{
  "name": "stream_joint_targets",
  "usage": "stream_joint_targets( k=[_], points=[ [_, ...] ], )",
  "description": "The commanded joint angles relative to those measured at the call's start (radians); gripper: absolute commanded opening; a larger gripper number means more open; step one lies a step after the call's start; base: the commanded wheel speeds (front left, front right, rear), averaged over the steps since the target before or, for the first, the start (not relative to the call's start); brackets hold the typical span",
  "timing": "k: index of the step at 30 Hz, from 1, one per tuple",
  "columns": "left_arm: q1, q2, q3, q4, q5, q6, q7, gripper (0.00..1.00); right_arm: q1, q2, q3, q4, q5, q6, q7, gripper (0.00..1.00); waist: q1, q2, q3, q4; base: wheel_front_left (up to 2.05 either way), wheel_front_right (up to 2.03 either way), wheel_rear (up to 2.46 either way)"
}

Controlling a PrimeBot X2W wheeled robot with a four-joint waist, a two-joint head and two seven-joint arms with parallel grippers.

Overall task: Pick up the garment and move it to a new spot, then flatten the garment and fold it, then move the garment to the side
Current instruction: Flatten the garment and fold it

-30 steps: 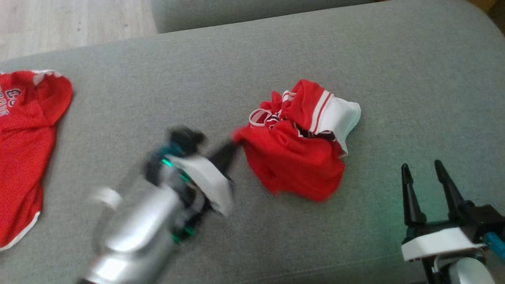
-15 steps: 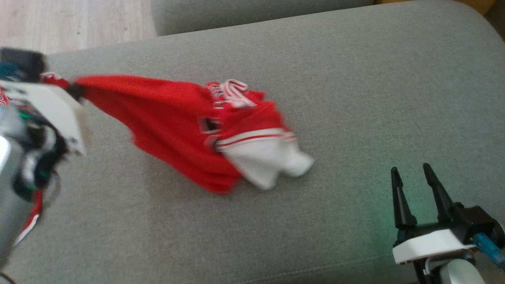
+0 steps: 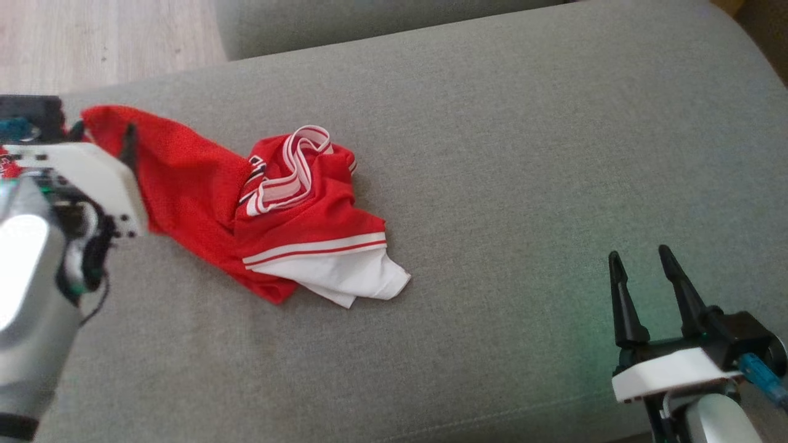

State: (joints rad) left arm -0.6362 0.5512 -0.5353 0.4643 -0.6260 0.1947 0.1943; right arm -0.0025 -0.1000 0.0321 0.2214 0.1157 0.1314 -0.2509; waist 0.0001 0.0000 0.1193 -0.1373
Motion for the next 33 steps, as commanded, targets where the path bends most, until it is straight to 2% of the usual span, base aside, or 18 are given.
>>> stream_joint_targets(
  k=[1, 3, 6, 13, 16, 20, 23, 27, 30, 33],
  points=[
    [-0.034, 0.035, 0.052, -0.034, 0.004, 0.006, -0.020, 1.00, -0.018, -0.014, 0.019, -0.027, 0.007, -0.001, -0.011, 1.00, -0.0001, 0.0000, -0.004, 0.000, 0.00, 0.00, 0.00],
    [-0.004, 0.013, 0.052, -0.069, -0.004, 0.015, -0.049, 1.00, -0.009, -0.015, 0.014, -0.028, 0.007, -0.001, -0.011, 1.00, -0.0001, 0.0000, -0.011, 0.002, 0.00, 0.00, 0.00],
    [0.094, -0.026, 0.039, -0.210, -0.004, 0.057, -0.102, 1.00, 0.013, -0.014, -0.002, -0.033, 0.003, -0.001, -0.011, 1.00, -0.0001, 0.0000, -0.030, 0.016, 0.00, 0.00, 0.00],
    [0.343, -0.107, -0.014, -0.485, 0.037, 0.178, -0.238, 1.00, 0.029, -0.014, -0.015, -0.068, -0.020, -0.001, -0.011, 1.00, -0.0001, 0.0000, -0.046, 0.053, 0.00, 0.00, 0.00],
    [0.438, -0.155, -0.051, -0.543, 0.040, 0.189, -0.311, 1.00, 0.037, -0.016, -0.030, -0.085, -0.029, -0.001, -0.011, 1.00, -0.0001, 0.0000, -0.054, 0.078, 0.00, 0.00, 0.00],
    [0.516, -0.184, -0.070, -0.536, 0.079, 0.222, -0.404, 1.00, 0.054, -0.020, -0.037, -0.103, -0.042, -0.001, -0.011, 1.00, -0.0001, 0.0000, -0.066, 0.112, 0.00, 0.00, 0.00],
    [0.559, -0.197, -0.058, -0.526, 0.107, 0.230, -0.443, 1.00, 0.066, -0.021, -0.036, -0.107, -0.048, -0.001, -0.011, 1.00, -0.0001, 0.0000, -0.082, 0.133, 0.00, 0.00, 0.00],
    [0.631, -0.211, 0.008, -0.533, 0.157, 0.234, -0.455, 1.00, 0.081, -0.020, -0.038, -0.106, -0.053, -0.001, -0.011, 1.00, -0.0001, 0.0000, -0.102, 0.158, 0.00, 0.00, 0.00],
    [0.698, -0.225, 0.072, -0.534, 0.214, 0.207, -0.456, 1.00, 0.092, -0.019, -0.031, -0.105, -0.059, -0.001, -0.011, 1.00, -0.0001, 0.0000, -0.111, 0.175, 0.00, 0.00, 0.00],
    [0.756, -0.248, 0.138, -0.522, 0.257, 0.161, -0.456, 1.00, 0.102, -0.019, -0.023, -0.098, -0.063, -0.001, -0.011, 1.00, -0.0001, 0.0000, -0.116, 0.188, 0.00, 0.00, 0.00]
  ],
)
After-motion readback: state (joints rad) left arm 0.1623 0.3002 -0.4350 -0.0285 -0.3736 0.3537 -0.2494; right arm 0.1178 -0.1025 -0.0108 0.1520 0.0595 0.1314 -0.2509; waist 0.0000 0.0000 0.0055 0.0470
